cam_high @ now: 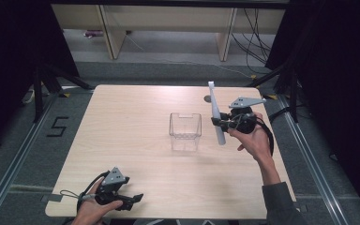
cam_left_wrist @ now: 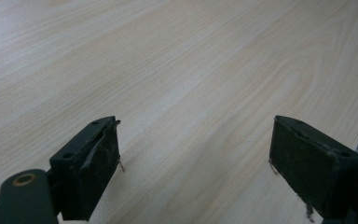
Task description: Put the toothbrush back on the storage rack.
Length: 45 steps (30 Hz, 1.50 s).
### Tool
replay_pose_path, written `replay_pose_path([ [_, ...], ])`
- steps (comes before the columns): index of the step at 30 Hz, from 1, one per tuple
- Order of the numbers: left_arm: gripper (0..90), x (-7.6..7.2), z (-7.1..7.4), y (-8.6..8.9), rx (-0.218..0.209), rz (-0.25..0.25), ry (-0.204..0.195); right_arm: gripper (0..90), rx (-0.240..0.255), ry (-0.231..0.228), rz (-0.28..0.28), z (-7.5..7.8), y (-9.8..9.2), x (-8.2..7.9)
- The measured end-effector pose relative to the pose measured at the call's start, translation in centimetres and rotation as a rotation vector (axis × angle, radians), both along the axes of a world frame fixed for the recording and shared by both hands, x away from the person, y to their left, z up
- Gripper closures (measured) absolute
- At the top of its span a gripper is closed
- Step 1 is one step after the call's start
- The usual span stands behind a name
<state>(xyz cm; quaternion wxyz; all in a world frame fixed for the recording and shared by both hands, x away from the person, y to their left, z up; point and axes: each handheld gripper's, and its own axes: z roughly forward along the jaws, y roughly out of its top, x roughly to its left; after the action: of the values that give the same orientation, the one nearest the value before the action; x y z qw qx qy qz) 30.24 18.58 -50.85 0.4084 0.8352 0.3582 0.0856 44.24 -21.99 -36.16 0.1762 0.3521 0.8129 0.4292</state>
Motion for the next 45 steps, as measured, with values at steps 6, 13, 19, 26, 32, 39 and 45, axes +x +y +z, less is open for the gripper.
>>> replay_pose_path([
  [6,15.1,0.0,0.0,0.0,-0.007,0.004,0.003,66.5,0.015,-0.023,0.010,0.4,0.9,0.3],
  [13,15.1,0.0,0.0,0.0,-0.008,0.002,0.003,66.5,0.015,-0.017,0.021,1.2,1.6,0.5],
  [19,15.1,0.1,0.1,0.2,0.015,-0.003,-0.005,66.5,0.015,-0.025,0.029,1.5,1.8,0.7],
  [26,15.1,0.0,0.1,0.2,0.013,-0.008,-0.002,66.5,0.031,-0.023,0.031,1.8,2.3,1.1],
  [32,15.1,0.0,0.1,0.0,-0.008,0.003,0.003,66.5,0.033,-0.015,0.033,2.2,3.0,1.3],
  [39,15.1,0.0,0.1,0.1,-0.006,0.000,0.002,66.5,0.028,-0.044,0.050,2.5,3.6,1.7],
  [45,15.1,0.0,0.1,0.1,0.009,-0.011,0.000,66.5,0.044,-0.034,0.052,2.8,4.0,2.0],
])
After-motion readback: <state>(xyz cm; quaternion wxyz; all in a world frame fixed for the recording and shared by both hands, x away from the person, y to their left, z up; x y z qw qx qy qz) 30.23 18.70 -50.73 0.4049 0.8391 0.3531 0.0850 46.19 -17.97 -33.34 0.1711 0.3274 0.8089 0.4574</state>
